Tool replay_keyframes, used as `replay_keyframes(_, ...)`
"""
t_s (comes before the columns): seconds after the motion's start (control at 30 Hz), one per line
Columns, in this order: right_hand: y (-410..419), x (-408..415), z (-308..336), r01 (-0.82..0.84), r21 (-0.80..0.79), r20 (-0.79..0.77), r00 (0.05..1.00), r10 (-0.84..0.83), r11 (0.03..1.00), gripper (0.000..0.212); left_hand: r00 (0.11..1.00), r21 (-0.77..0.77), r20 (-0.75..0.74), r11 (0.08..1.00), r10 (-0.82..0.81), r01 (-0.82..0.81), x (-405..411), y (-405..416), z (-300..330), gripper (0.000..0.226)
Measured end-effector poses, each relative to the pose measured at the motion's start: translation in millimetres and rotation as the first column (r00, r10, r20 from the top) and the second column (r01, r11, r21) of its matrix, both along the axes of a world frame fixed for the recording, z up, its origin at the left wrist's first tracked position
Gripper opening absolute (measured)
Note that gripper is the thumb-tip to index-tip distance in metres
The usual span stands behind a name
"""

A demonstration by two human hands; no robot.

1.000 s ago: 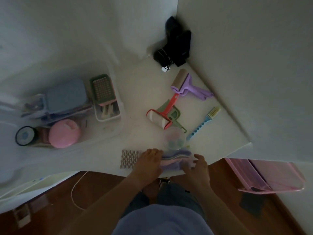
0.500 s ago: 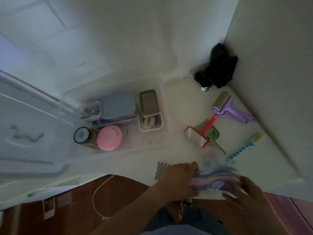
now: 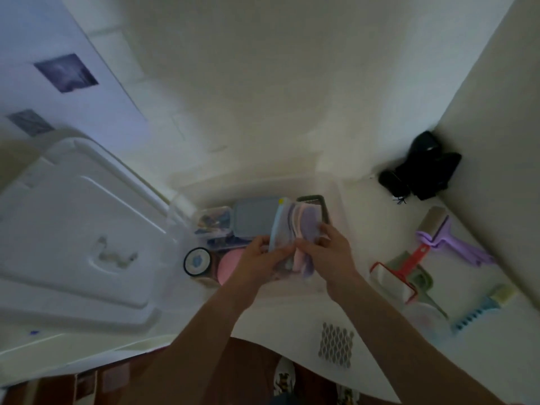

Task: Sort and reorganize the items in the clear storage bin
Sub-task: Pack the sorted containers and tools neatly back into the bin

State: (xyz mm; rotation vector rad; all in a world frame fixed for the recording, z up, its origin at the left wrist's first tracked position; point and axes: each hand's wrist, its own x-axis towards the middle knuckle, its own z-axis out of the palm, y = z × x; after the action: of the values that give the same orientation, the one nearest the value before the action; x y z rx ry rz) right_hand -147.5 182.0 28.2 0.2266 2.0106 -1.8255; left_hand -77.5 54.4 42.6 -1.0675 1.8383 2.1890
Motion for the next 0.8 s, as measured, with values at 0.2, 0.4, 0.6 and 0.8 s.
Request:
replay_keyframes(0.2, -55, -15, -11, 0.154, -0.145, 0.24, 0.964, -0.117, 0.977, 0.017, 0.999, 0.001, -0.031, 1.0, 0.027, -0.027, -12, -64, -12, 0.024)
replay_keyframes(0.4, -115, -19, -22, 0.282, -0.318, 0.491, 0.866, -0.097, 0.905, 0.011, 0.972, -0.155, -0.051, 0.96, 0.228, -0.234, -35, -142, -7, 0.026)
replay_keyframes(0.6, -180, -13, -37, 0.297, -0.338, 0.565, 0.823, -0.06, 0.893, 0.012, 0.985, -0.673, -0.126, 0.719, 0.117, -0.171, -13, -176, -17, 0.058)
replay_keyframes(0.8, -218, -3, -39, 0.174, -0.29, 0.536, 0.844, 0.009, 0.941, 0.009, 0.945, -0.938, 0.135, 0.268, -0.299, 0.219, -2, -193, -56, 0.054)
